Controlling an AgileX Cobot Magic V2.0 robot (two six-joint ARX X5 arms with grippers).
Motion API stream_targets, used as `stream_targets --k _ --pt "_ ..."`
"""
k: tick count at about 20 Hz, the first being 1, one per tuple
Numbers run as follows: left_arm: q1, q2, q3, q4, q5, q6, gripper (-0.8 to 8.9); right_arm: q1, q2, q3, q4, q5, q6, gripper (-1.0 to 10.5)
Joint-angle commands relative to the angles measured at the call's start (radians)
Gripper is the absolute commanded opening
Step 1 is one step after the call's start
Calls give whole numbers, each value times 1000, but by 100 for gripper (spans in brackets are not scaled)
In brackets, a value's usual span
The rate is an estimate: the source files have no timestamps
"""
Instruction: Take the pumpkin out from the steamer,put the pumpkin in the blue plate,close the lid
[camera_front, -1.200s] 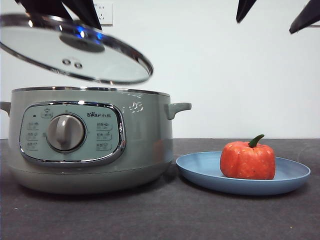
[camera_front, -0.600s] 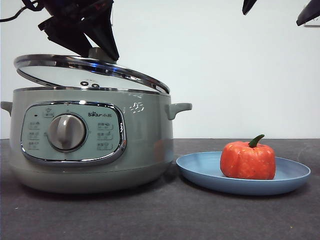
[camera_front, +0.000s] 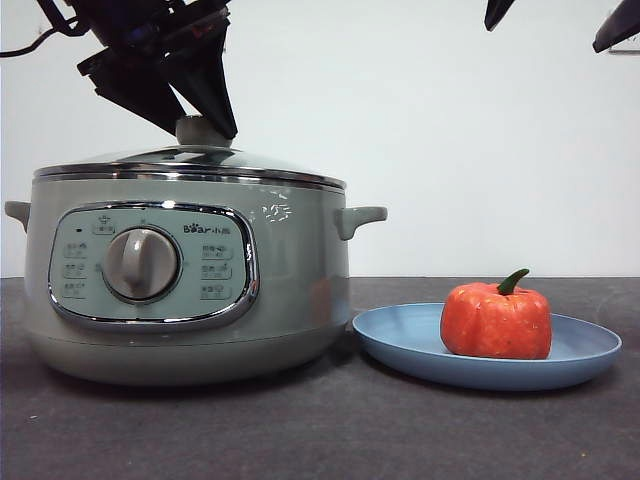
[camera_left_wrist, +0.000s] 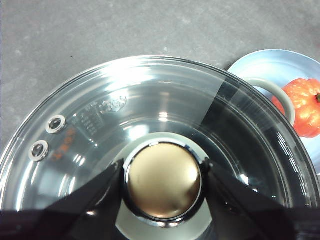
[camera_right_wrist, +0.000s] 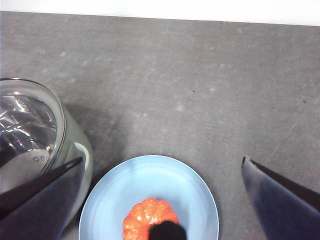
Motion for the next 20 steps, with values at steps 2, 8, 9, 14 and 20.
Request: stream_targets --k 2,8,9,14,20 --pt "-6 1 10 -5 8 12 11 0 1 -8 6 3 -2 535" --pt "-6 1 10 -23 7 12 417 0 1 -8 5 2 -2 535" --pt "-6 1 10 -23 7 12 413 0 1 -8 5 2 -2 535" --pt "-6 -2 11 -23 3 12 413 0 1 -8 5 2 -2 535" --pt "-6 -14 55 -119 3 12 409 0 0 -8 -34 -2 -2 534"
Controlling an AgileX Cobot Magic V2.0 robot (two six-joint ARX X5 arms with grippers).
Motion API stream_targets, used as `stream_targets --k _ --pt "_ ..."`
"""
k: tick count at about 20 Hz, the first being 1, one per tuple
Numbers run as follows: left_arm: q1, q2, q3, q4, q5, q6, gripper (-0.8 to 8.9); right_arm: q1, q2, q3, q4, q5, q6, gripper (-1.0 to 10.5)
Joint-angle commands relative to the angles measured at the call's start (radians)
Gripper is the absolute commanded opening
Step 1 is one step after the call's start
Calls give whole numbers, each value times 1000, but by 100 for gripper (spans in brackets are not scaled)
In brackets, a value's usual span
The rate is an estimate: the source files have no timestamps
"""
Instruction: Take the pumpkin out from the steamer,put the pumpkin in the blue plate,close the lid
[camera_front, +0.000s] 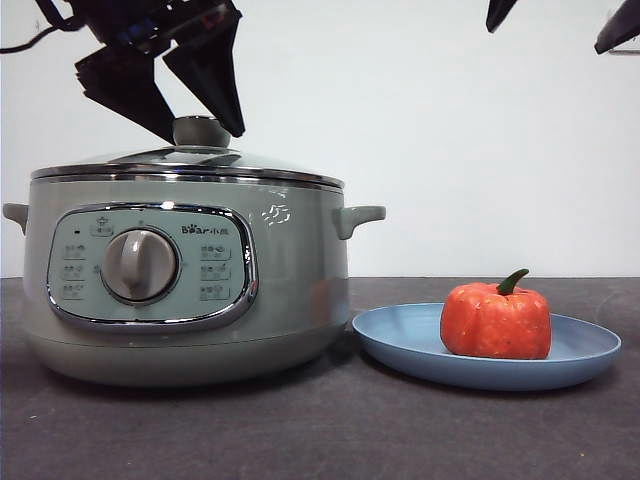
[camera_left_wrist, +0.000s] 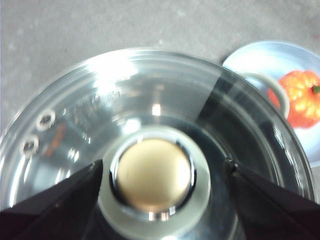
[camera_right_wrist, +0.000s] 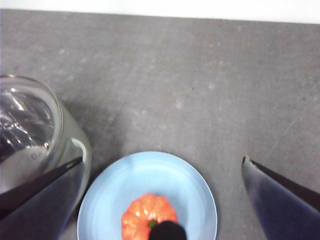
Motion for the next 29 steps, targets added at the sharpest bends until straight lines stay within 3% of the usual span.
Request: stream_targets --k 1,8,10,12,13,16,19,25,29 --pt "-2 -12 48 -74 4 9 408 0 0 -8 -27 -5 -2 533" --pt "-2 -12 206 -394 9 14 371 2 0 -8 -143 -6 -1 514" --pt "-2 -14 236 -463 10 32 239 2 0 -8 -164 -5 -1 385" --pt "-3 -31 241 -496 12 72 -18 9 0 -8 -169 -5 -1 104" --pt "-3 -42 241 -501 13 79 -8 19 -2 -9 -167 -4 -1 -5" --pt "-4 -109 205 -437 13 81 -9 59 -39 -43 -108 2 -2 -17" --pt "-3 -269 39 -270 8 77 -9 108 -134 -154 34 9 -2 -17" --pt "0 -673 -439 -2 -30 -18 -8 131 -393 -465 261 56 16 -17" --pt "0 -813 -589 25 -129 -100 -8 132 -439 -507 257 58 54 -17"
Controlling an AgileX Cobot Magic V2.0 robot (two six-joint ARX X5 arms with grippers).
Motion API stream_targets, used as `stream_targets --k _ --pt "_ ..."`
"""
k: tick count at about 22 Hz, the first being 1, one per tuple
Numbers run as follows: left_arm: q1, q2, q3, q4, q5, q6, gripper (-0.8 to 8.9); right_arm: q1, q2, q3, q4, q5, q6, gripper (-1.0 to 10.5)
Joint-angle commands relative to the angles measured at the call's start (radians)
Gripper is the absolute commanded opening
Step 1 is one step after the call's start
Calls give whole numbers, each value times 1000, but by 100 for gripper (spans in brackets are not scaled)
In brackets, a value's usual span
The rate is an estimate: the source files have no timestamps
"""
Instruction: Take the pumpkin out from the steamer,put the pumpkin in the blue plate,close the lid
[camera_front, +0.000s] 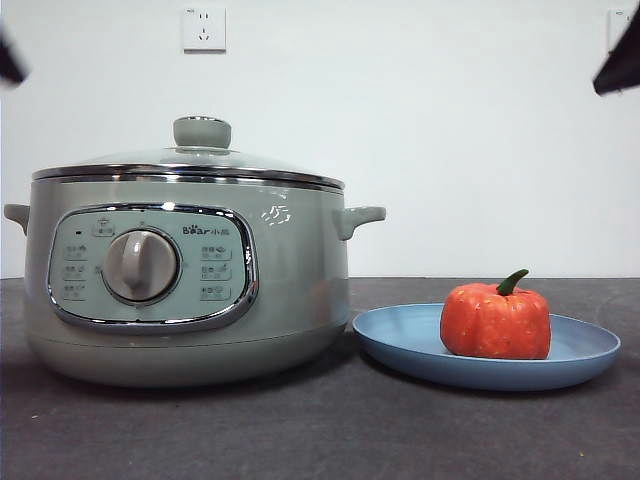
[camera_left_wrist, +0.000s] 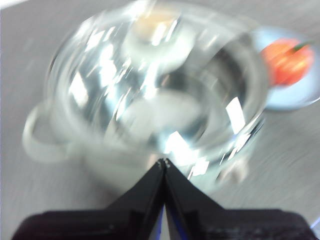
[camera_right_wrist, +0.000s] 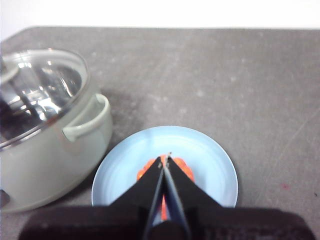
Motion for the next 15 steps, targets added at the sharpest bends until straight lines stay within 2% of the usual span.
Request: stream_targets --k 1,15 --pt "0 -20 -16 11 -28 -76 -7 1 0 -4 19 5 61 -17" --pt "0 -5 -16 12 -19 -77 -3 1 2 -4 15 3 72 -17"
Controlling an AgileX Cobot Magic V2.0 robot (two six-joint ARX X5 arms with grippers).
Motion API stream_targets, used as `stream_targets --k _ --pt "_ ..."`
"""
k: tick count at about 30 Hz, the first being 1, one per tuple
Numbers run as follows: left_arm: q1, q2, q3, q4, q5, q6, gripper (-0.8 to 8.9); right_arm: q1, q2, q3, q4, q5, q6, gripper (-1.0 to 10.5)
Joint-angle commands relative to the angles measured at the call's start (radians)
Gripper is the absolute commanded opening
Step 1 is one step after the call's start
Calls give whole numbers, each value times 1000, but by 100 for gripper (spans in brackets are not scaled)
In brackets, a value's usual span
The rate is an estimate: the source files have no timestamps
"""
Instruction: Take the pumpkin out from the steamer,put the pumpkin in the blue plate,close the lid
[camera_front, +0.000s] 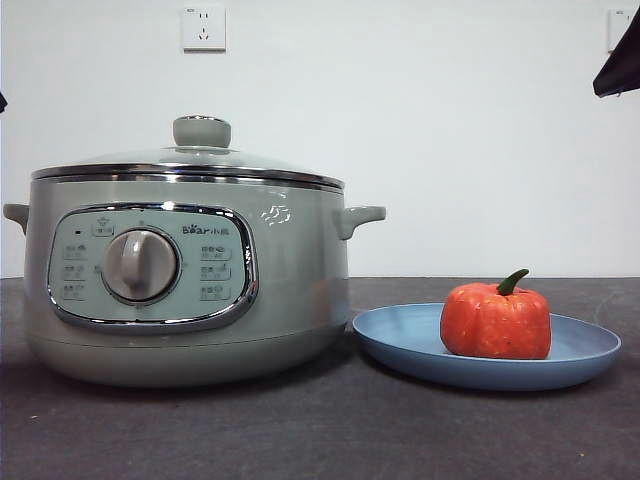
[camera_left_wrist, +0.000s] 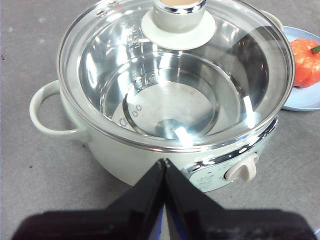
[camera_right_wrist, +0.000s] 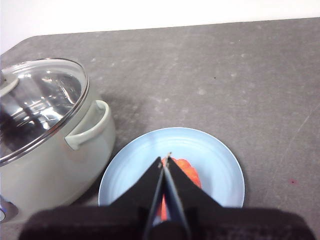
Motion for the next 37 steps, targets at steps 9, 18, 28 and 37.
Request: stream_targets --k 9,18,28,37 --pt "71 -250 -27 26 39 21 -3 1 0 -4 -9 3 10 -17" --pt "349 -601 -319 317 32 45 -3 1 0 -4 -9 3 10 -17" --pt "464 -616 -626 412 35 37 -3 1 0 -4 -11 3 10 -17" --pt "464 -616 -640 408 34 38 -3 1 0 -4 -13 3 10 -17"
